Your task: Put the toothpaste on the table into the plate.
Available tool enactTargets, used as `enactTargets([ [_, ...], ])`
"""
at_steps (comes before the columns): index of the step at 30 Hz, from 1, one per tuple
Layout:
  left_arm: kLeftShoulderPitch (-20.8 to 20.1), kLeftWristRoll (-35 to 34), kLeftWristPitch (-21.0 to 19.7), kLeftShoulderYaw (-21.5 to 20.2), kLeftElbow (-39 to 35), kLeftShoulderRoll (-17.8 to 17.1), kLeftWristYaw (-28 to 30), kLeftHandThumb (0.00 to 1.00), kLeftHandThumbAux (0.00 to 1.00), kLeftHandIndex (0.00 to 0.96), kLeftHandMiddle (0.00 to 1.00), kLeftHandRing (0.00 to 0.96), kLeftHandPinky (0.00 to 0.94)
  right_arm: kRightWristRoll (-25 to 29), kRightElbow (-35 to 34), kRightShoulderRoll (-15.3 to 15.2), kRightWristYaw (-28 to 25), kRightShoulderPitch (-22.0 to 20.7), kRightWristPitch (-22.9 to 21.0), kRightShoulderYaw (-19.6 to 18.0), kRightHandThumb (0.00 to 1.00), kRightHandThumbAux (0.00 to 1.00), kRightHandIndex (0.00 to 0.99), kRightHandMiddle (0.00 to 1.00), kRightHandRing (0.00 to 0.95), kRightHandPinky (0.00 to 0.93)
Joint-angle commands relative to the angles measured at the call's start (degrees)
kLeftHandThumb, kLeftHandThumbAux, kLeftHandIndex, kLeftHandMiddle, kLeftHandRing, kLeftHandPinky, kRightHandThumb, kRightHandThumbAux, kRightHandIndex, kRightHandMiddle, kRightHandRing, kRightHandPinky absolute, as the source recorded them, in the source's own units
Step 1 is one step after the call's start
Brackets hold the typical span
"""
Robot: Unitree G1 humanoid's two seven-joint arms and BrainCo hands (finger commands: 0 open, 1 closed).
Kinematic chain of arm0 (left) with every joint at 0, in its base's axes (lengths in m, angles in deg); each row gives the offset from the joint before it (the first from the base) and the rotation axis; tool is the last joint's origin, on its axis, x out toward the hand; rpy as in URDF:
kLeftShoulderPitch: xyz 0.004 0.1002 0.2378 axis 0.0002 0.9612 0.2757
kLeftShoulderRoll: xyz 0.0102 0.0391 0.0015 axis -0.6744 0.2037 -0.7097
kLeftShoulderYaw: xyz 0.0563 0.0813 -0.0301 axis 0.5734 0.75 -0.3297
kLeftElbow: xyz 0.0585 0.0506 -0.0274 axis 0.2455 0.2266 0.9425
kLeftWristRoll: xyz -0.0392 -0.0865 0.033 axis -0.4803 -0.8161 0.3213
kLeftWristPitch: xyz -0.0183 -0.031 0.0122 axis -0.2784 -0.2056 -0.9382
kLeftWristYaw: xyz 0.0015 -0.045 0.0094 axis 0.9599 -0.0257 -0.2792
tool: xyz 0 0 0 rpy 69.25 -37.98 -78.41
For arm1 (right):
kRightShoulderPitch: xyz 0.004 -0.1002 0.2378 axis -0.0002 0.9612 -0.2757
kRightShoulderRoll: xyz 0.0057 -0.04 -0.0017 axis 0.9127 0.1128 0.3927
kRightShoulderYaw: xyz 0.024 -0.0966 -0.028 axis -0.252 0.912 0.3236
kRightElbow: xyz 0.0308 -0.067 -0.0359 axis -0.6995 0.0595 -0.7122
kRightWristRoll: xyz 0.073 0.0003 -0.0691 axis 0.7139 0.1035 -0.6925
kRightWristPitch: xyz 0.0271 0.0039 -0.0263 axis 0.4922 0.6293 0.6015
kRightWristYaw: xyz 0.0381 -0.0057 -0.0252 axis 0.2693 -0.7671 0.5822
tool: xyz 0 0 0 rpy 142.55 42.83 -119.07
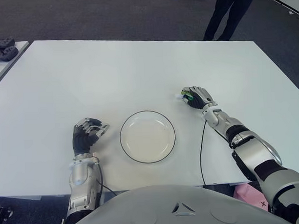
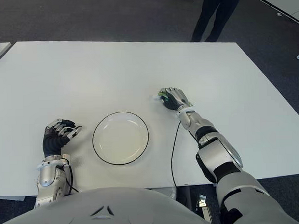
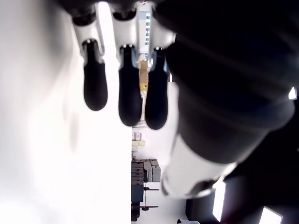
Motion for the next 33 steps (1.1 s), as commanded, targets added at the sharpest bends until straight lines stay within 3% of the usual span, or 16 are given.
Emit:
enactTargets([
  [1, 0.19, 0.48, -2.44, 0.03, 1.66, 0.53, -0.78, 0.008, 0.998, 0.556, 0.534, 0.544, 0.525, 0.01, -2.59, -1.17, 2.05, 0.11, 2.24, -0.89, 0.717, 0.714, 0.440, 0.869, 0.858, 0.837],
  [12, -0.12, 0.73, -2.65, 0.35, 1.86, 0.90, -0.92, 0.014, 0.998, 0.558, 0.533, 0.543, 0.532, 0.39, -16.81, -2.64, 5.79, 3.61, 8.40, -3.83, 0.721, 0.713, 0.440, 0.878, 0.872, 0.880],
  [24, -1.46, 0.05, -1.89, 0.19, 4.12, 0.30, -0.03, 0.042, 0.998, 0.570, 0.556, 0.568, 0.543, 0.81, -32.16, -2.20, 2.87, 9.19, 11.11, -6.54, 0.723, 0.713, 0.440, 0.888, 0.886, 0.889],
  [33, -1.92, 1.47, -0.93, 0.46, 4.65, 1.15, -1.59, 0.035, 0.998, 0.565, 0.546, 0.549, 0.527, -3.23, -40.69, -0.81, 3.32, 11.19, 15.00, -5.52, 0.726, 0.713, 0.440, 0.886, 0.886, 0.886],
])
